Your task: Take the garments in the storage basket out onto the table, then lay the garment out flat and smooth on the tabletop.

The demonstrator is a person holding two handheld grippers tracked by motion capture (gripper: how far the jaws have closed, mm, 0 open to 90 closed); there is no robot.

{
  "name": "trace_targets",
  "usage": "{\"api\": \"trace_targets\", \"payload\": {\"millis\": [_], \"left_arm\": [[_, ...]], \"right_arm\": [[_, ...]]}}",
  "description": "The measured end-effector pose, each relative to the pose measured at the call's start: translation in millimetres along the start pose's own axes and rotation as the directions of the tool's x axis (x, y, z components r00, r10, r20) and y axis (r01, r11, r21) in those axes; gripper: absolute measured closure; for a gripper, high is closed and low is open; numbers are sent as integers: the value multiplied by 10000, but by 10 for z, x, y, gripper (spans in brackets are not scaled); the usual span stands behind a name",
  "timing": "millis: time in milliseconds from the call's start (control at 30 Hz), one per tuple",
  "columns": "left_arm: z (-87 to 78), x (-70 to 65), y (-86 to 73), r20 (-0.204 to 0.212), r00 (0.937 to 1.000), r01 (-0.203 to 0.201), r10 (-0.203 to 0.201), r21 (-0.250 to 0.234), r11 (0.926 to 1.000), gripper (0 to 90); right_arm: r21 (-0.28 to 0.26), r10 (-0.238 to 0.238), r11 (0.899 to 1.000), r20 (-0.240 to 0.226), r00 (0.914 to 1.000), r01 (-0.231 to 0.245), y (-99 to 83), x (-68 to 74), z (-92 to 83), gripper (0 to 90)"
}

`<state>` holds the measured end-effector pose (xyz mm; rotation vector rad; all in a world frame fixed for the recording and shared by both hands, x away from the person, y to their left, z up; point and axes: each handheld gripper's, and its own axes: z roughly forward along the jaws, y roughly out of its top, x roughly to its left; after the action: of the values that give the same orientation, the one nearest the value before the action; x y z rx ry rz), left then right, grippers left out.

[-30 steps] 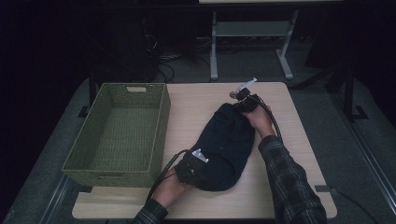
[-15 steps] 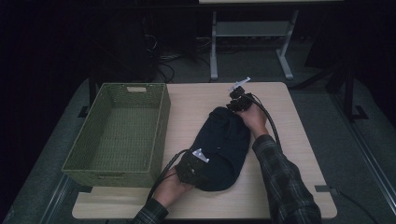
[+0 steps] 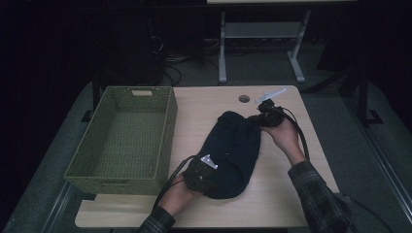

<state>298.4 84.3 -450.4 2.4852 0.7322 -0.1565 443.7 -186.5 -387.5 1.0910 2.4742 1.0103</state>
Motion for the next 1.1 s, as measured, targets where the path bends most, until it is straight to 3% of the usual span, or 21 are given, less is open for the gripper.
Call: {"api": "trace_targets", "payload": {"millis": [133, 267, 400, 667, 867, 1100], "left_arm": [[3, 4, -3, 16, 10000, -10, 10, -31, 10000, 900], [3, 6, -2, 39, 10000, 0, 0, -72, 10000, 900], [2, 11, -2, 53, 10000, -27, 27, -22, 10000, 900], [1, 3, -2, 2, 10000, -20, 20, -11, 10000, 900], [-2, 8, -1, -6, 10000, -94, 94, 26, 10000, 900], [-1, 23, 1, 187, 9998, -78, 79, -37, 10000, 900]], "right_arm": [[-227, -12, 9997, -193, 9998, 8, -197, 122, -159, 900], [-184, -308, 9994, -107, 9995, 306, -367, 247, -213, 900], [-359, -254, 9991, -371, 9990, 241, -531, 378, -251, 900], [-619, -384, 9975, -815, 9959, 334, -822, 699, -243, 900], [-371, -508, 9982, -1090, 9927, 470, -983, 885, -213, 900], [22, -433, 9990, -1135, 9926, 438, -1127, 983, -87, 900]]}}
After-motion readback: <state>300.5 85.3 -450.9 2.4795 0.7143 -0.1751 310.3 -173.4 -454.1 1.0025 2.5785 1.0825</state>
